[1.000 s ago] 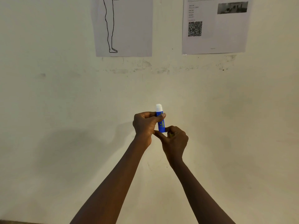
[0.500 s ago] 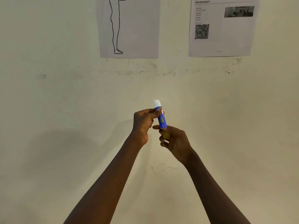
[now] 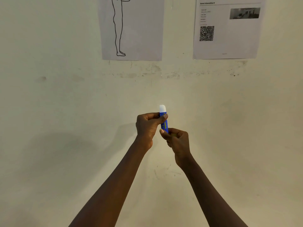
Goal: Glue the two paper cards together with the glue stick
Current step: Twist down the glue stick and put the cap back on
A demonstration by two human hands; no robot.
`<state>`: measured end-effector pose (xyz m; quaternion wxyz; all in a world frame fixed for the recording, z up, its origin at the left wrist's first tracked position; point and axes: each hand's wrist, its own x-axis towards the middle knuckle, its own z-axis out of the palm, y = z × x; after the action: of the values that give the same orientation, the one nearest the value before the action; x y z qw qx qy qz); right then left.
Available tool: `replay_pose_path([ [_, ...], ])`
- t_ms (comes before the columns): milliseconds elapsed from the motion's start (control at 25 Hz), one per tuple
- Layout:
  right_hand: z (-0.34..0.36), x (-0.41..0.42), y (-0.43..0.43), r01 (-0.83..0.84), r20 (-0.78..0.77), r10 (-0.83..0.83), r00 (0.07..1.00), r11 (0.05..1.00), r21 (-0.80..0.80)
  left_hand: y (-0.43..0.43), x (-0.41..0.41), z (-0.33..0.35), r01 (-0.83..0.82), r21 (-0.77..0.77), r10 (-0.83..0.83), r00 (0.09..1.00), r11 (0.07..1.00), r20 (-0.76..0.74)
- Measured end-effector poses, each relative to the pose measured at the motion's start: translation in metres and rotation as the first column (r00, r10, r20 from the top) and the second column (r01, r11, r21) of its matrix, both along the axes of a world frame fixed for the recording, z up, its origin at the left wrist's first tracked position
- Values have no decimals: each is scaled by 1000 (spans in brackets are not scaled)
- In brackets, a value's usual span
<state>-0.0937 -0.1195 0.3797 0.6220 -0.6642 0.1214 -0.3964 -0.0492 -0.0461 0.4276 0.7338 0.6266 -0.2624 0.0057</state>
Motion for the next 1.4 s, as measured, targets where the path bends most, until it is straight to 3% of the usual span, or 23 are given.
replay_pose_path([
  [200, 11, -1, -2, -32, -139, 16, 990, 993, -115, 0, 11, -1, -40, 11, 39, 999, 999, 16],
  [360, 17, -4, -14, -181, -131, 186, 974, 982, 51, 5, 16, -2, -27, 16, 28, 1000, 1000, -8],
  [520, 14, -2, -8, -347, -177, 361, 916, 932, 104, 9, 16, -3, 26, 19, -26, 1000, 999, -7],
  [600, 13, 1, -4, -327, -145, 347, 926, 933, 149, 9, 16, -3, 26, 42, -27, 1000, 999, 10],
  [800, 16, 12, -7, -154, -135, 148, 980, 988, -33, 12, 22, -2, 20, 79, -24, 999, 997, 49],
  [1080, 21, 17, -19, 24, 101, -9, 995, 989, -148, 20, 30, -10, 28, 114, -35, 998, 993, 61],
  [1200, 32, 18, -23, 15, 166, 11, 986, 988, -151, 23, 34, -12, 37, 137, -48, 996, 990, 75],
  [1400, 47, 17, -28, -152, 208, 177, 962, 980, -128, 26, 38, -15, 24, 202, -51, 990, 979, 131],
])
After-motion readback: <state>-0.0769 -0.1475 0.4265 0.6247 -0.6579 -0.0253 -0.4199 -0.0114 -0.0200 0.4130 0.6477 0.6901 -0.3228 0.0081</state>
